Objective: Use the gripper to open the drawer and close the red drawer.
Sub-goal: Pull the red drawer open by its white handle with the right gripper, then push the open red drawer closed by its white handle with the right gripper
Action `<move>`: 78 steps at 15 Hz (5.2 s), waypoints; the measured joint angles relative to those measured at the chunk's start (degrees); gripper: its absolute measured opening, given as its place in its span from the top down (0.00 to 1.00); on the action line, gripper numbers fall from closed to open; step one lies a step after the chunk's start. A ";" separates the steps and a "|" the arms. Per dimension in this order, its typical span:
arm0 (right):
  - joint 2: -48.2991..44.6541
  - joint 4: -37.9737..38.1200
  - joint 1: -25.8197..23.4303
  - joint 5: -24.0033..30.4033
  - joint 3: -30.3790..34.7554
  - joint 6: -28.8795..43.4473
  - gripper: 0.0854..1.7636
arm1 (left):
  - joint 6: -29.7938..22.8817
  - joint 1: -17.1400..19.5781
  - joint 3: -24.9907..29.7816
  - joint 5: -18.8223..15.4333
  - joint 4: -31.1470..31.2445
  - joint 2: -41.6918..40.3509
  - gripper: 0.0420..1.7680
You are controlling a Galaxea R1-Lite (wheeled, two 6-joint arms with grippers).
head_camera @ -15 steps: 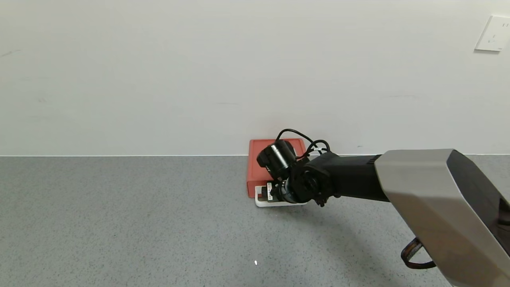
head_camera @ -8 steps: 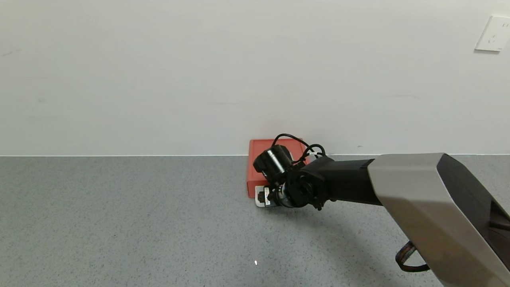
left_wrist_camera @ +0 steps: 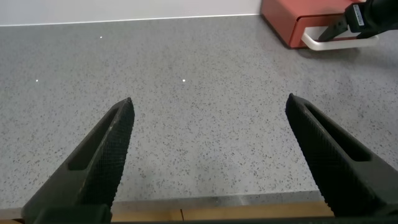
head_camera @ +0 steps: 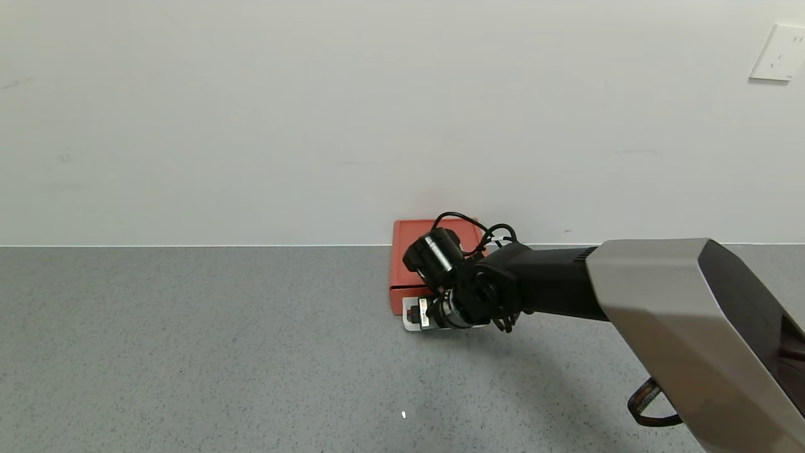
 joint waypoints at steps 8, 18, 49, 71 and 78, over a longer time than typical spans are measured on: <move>-1.00 7.06 0.60 2.57 -0.10 2.15 0.03 | 0.02 0.00 0.00 -0.04 0.11 0.00 0.01; -2.57 15.74 3.22 6.07 0.09 6.69 0.03 | 0.13 0.00 0.00 -0.02 0.11 0.00 0.01; -6.84 23.89 8.95 8.96 5.52 15.63 0.03 | -0.04 0.00 0.00 0.16 0.15 0.00 0.01; -30.43 24.37 9.12 5.79 10.73 5.95 0.03 | 0.11 0.00 0.00 0.20 0.02 0.00 0.01; -50.75 3.23 5.51 14.81 38.18 -8.08 0.03 | -0.01 0.00 0.00 0.27 -0.18 0.00 0.01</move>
